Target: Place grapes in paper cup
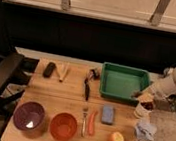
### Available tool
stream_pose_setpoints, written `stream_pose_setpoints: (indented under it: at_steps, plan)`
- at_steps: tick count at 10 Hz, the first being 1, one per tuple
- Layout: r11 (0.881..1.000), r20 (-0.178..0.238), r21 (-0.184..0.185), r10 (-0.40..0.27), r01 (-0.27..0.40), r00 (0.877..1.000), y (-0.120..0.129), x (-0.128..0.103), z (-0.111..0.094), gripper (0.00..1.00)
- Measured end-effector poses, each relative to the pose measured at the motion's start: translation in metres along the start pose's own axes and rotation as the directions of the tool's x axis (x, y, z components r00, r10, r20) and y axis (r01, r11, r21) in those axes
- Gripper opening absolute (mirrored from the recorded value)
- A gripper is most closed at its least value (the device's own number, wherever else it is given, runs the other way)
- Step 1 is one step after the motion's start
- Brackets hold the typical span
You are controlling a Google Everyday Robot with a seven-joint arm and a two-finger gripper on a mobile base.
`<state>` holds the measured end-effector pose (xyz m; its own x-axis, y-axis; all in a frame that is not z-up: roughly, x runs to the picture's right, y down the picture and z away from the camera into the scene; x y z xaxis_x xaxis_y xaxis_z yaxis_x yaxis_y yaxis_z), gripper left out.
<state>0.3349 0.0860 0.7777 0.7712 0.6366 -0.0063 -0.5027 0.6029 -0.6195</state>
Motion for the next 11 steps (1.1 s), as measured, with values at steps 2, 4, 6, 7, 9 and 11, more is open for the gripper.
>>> stream_pose_setpoints:
  at_steps: [2, 4, 6, 7, 9, 11]
  plan:
    - [0.999, 0.045, -0.028, -0.016, 0.017, 0.999, 0.017, -0.004, 0.007, 0.6]
    - [0.999, 0.073, -0.035, -0.034, 0.036, 0.997, 0.023, -0.011, 0.01, 0.6]
    - [0.998, 0.088, -0.039, -0.053, 0.057, 0.995, 0.029, -0.017, 0.011, 0.6]
    - [0.998, 0.088, -0.033, -0.056, 0.059, 0.995, 0.029, -0.017, 0.008, 0.6]
    - [0.998, 0.078, 0.002, -0.061, 0.061, 0.995, 0.026, -0.021, -0.005, 0.6]
    - [0.998, 0.065, 0.031, -0.06, 0.058, 0.996, 0.025, -0.022, -0.015, 0.6]
